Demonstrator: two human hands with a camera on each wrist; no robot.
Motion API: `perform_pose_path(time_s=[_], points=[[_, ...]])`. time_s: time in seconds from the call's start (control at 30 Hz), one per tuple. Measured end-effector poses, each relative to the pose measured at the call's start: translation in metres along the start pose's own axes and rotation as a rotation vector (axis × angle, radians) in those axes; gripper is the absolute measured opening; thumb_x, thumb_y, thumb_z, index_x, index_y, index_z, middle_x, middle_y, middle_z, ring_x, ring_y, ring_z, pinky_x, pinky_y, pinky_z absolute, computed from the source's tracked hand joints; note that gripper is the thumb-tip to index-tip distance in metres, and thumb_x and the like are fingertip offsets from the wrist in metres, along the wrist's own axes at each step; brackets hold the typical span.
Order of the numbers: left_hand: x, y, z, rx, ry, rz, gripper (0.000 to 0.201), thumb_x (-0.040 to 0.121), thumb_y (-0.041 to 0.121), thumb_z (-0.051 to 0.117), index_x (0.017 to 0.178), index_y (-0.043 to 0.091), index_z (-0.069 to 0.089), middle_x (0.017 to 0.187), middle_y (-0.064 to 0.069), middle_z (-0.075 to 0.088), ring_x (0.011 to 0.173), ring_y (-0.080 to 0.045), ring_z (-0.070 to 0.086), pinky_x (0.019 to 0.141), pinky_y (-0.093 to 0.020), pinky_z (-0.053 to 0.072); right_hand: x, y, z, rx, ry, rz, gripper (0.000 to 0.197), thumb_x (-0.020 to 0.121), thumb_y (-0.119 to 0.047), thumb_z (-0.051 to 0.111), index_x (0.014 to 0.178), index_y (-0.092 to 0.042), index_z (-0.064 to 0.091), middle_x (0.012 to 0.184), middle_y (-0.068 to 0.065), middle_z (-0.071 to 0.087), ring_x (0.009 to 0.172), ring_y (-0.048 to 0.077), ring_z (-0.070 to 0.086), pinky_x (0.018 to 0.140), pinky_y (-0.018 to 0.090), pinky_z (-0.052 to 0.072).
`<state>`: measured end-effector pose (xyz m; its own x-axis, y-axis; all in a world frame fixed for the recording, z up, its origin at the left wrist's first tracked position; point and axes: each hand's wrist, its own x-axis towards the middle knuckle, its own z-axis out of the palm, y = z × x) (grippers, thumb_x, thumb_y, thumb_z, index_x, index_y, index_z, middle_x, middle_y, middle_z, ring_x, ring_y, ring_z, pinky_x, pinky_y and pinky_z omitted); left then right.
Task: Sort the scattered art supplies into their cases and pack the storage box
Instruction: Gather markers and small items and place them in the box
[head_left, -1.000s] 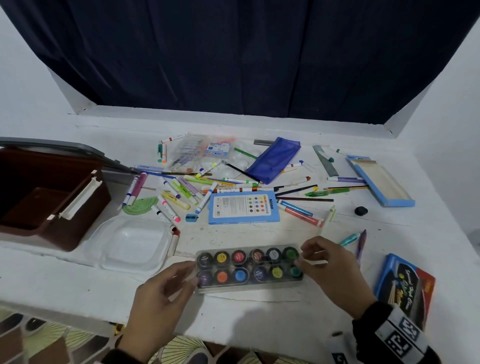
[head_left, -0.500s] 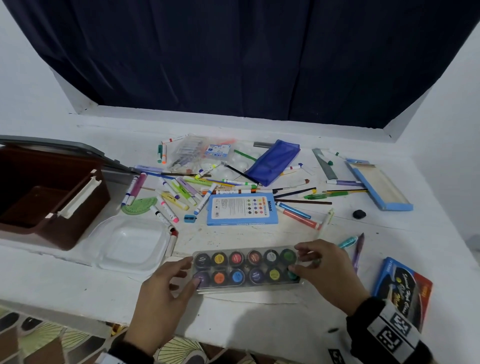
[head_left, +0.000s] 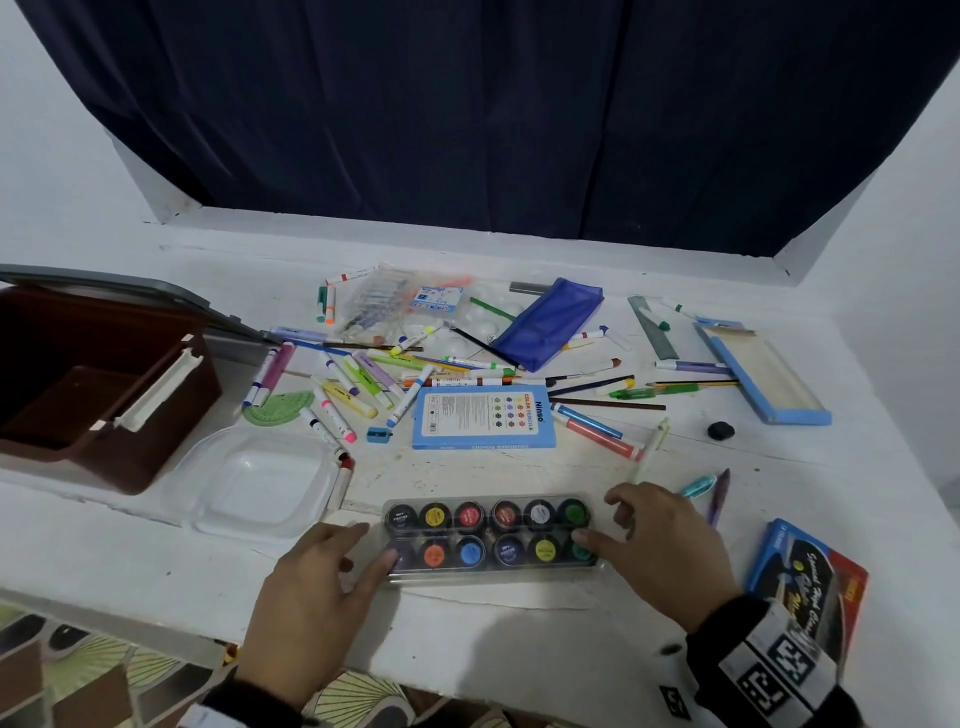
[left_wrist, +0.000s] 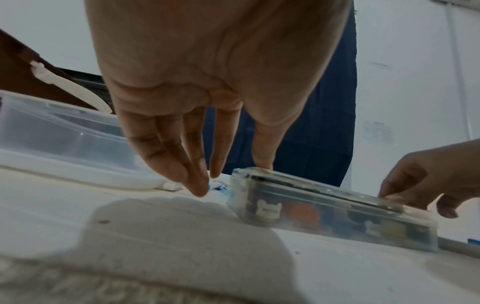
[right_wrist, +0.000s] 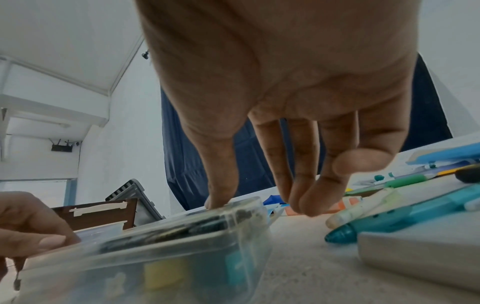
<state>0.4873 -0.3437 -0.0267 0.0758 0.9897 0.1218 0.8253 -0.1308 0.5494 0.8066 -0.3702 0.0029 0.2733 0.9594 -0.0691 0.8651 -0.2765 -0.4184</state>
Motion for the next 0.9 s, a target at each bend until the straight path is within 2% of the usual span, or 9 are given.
perform_pose_path(time_s=[0.1,0.17,0.3,0.4,0.53,0.67,0.73,0.8,0.9], points=[[-0.002,-0.002,-0.006,-0.021,-0.042,-0.108,0.058,0.072,0.070,0.064,0.109,0.026,0.073,0.084,0.014,0.067,0.065,0.000,0.063,0.066,-0.028,0.053,-0.004,-0.003,-0.003,-0.068,0.006,0.033,0.050,0.078,-0.071,0.061,0.106,-0.030,0.061,0.094,-0.017,0.058,0.083,0.003,0.054,0.069,0.024,0.045],[-0.003,-0.002,-0.009,-0.087,-0.075,-0.184,0.054,0.065,0.074,0.063,0.099,0.032,0.072,0.074,0.016,0.068,0.062,0.001,0.063,0.067,-0.027,0.053,-0.005,-0.006,-0.003,-0.056,0.008,0.038,0.045,0.078,-0.070,0.062,0.099,-0.031,0.061,0.089,-0.017,0.058,0.078,0.001,0.055,0.067,0.022,0.046],[-0.004,0.003,-0.008,-0.156,-0.078,-0.195,0.025,0.075,0.054,0.077,0.085,0.035,0.065,0.074,0.026,0.066,0.058,0.000,0.062,0.065,-0.030,0.054,-0.004,-0.009,-0.001,0.036,0.001,0.033,0.031,0.080,-0.057,0.071,0.091,-0.029,0.060,0.080,-0.014,0.060,0.073,0.001,0.057,0.065,0.023,0.049],[-0.002,0.007,-0.004,-0.128,-0.052,-0.154,0.019,0.079,0.040,0.080,0.079,0.034,0.062,0.072,0.023,0.066,0.057,0.000,0.061,0.062,-0.030,0.053,-0.003,-0.011,0.001,0.053,0.017,0.028,0.028,0.079,-0.050,0.075,0.090,-0.026,0.065,0.076,-0.014,0.061,0.071,0.002,0.058,0.066,0.024,0.051],[-0.002,0.005,-0.002,-0.079,-0.030,-0.104,0.018,0.079,0.038,0.080,0.081,0.032,0.063,0.069,0.022,0.065,0.056,-0.001,0.061,0.061,-0.030,0.054,-0.002,-0.014,0.002,0.011,0.032,0.014,0.030,0.079,-0.049,0.076,0.095,-0.024,0.071,0.078,-0.011,0.064,0.076,0.008,0.060,0.069,0.027,0.052],[-0.003,0.005,-0.002,-0.019,-0.016,-0.046,0.018,0.080,0.040,0.079,0.084,0.032,0.062,0.071,0.020,0.064,0.056,-0.002,0.060,0.059,-0.032,0.054,-0.003,-0.017,0.003,-0.052,0.022,0.006,0.029,0.083,-0.049,0.072,0.089,-0.021,0.070,0.079,-0.009,0.064,0.076,0.011,0.061,0.069,0.028,0.052],[-0.004,0.005,-0.002,-0.013,-0.012,-0.047,0.018,0.080,0.042,0.078,0.085,0.033,0.063,0.072,0.021,0.064,0.057,-0.001,0.060,0.059,-0.032,0.054,-0.006,-0.020,0.002,-0.087,0.025,-0.013,0.026,0.086,-0.049,0.069,0.096,-0.026,0.069,0.086,-0.010,0.065,0.082,0.011,0.062,0.068,0.025,0.048],[-0.004,0.005,-0.002,-0.019,-0.010,-0.049,0.018,0.080,0.043,0.078,0.086,0.033,0.064,0.072,0.022,0.064,0.056,-0.001,0.060,0.059,-0.031,0.054,-0.010,-0.025,0.000,-0.101,0.033,-0.046,0.029,0.089,-0.047,0.065,0.114,-0.032,0.065,0.096,-0.011,0.066,0.088,0.010,0.062,0.069,0.023,0.045],[-0.005,0.006,-0.003,-0.024,-0.008,-0.045,0.018,0.080,0.045,0.078,0.086,0.034,0.065,0.072,0.022,0.064,0.055,-0.001,0.060,0.059,-0.031,0.054,-0.013,-0.032,-0.002,-0.116,0.038,-0.093,0.031,0.091,-0.041,0.064,0.120,-0.035,0.058,0.090,-0.013,0.065,0.081,0.008,0.061,0.067,0.022,0.048]])
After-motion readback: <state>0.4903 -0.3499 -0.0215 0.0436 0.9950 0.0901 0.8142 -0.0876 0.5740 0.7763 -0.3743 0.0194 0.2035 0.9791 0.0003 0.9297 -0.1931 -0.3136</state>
